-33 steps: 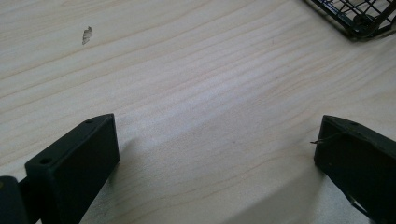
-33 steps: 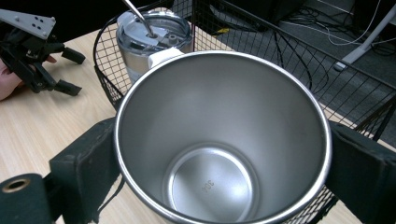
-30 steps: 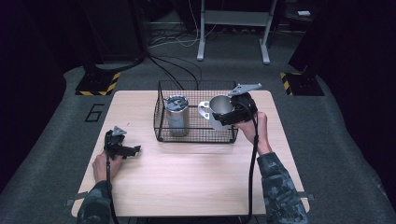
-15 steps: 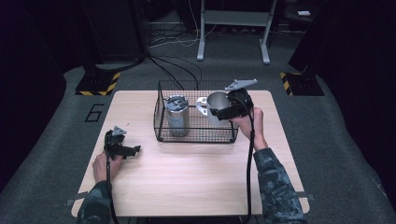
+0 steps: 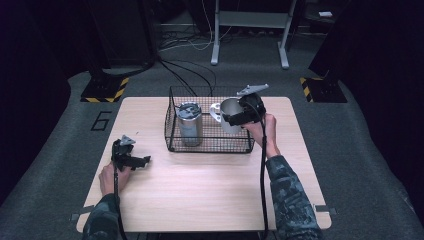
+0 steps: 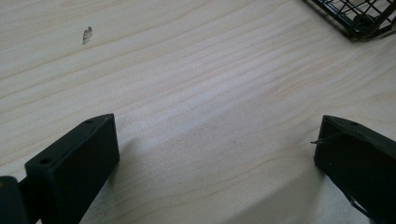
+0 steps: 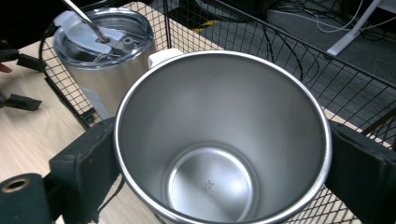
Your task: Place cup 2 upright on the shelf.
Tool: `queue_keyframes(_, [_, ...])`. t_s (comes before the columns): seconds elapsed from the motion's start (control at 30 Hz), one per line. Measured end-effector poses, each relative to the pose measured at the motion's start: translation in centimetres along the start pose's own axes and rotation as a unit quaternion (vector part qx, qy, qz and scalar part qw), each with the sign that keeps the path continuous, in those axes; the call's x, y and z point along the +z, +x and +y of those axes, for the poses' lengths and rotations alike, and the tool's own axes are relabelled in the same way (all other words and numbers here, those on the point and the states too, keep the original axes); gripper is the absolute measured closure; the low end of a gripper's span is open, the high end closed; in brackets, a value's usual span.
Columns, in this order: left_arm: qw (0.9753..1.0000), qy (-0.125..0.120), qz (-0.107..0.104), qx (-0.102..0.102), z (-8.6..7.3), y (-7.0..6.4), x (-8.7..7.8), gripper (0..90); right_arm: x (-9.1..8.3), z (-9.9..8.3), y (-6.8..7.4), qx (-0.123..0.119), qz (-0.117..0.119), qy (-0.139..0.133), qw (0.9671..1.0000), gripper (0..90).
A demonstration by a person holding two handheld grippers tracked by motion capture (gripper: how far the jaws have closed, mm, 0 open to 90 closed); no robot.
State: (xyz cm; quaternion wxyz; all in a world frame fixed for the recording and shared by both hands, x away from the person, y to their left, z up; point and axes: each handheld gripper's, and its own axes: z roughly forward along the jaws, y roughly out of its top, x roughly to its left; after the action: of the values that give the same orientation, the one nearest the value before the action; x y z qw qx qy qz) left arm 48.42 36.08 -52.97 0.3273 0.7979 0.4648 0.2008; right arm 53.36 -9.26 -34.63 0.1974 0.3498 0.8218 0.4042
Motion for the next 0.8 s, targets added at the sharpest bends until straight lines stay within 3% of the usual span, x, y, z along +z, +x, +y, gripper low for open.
queue_keyframes(0.47, [1.0000,0.000,-0.001,0.000,0.0,0.0,0.0,0.0,2.5,-0.5,-0.2,0.009,-0.023,0.011,0.9996,6.2])
queue_keyframes(0.8, [1.0000,0.000,0.000,0.000,0.0,0.0,0.0,0.0,4.3,-1.2,0.4,0.022,-0.023,0.028,0.9991,6.2])
